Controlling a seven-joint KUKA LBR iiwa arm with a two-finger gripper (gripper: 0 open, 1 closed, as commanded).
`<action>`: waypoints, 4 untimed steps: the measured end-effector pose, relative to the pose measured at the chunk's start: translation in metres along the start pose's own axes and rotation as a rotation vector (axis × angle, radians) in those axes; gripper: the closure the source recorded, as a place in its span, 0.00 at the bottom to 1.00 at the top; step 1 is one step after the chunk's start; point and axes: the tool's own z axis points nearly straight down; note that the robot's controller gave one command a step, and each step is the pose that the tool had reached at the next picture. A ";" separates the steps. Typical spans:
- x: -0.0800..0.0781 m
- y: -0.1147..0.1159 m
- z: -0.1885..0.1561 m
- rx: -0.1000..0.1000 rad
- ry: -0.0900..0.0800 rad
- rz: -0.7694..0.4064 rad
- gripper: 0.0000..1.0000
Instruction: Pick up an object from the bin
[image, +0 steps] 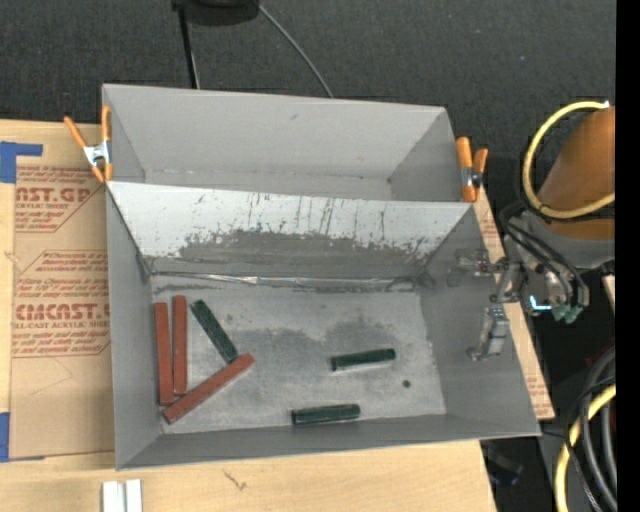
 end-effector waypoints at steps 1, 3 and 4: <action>-0.002 0.001 -0.004 0.002 -0.008 -0.002 0.00; -0.014 0.041 0.109 0.002 -0.012 -0.105 0.00; -0.020 0.062 0.170 0.001 -0.005 -0.173 1.00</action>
Offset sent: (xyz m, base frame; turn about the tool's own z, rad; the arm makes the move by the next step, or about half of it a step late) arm -0.0021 0.0759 -0.1286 -0.1325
